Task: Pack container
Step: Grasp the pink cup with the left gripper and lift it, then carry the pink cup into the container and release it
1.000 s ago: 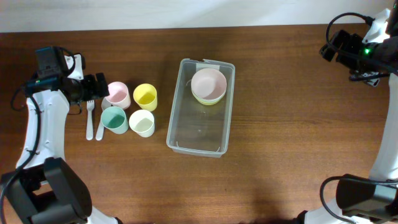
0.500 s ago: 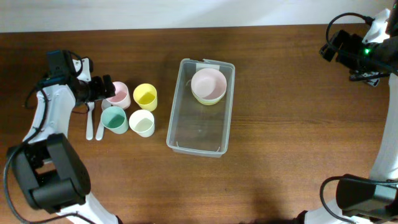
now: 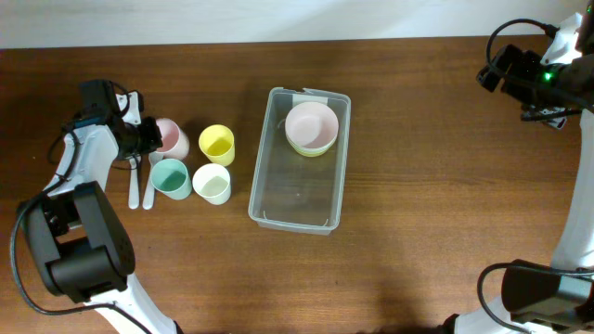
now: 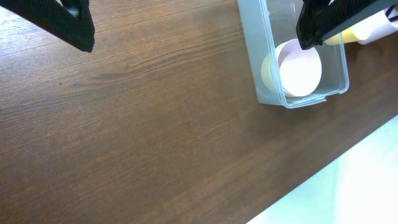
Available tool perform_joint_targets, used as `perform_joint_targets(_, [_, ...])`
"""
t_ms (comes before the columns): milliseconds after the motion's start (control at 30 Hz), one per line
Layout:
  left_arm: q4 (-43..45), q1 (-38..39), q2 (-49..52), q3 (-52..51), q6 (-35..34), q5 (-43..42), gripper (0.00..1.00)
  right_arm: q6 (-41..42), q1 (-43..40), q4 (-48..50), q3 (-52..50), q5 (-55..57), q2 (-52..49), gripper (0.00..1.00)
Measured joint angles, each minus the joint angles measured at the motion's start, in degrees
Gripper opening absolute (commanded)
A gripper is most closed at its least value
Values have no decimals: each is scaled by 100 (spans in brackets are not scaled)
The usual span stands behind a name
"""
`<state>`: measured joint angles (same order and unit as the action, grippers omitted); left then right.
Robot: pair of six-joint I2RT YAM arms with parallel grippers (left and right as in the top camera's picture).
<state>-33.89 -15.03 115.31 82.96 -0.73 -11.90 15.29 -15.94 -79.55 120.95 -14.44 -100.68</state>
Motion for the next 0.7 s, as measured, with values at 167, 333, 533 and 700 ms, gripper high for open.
perform_joint_targets(167, [-334,0,0,260,-2,4,1,0,0,0,0,-2,0,99])
perform_joint_targets(333, [-1128,2,0,1213,2,-15,1,0,0,0,0,0,0,99])
perform_joint_targets(533, [-2238,133,-197,2610,0,-249,1,0,0,2,0,0,0,99])
perform_joint_targets(700, [-2900,754,-822,3053,0,-378,1,-4,0,2,0,0,0,99])
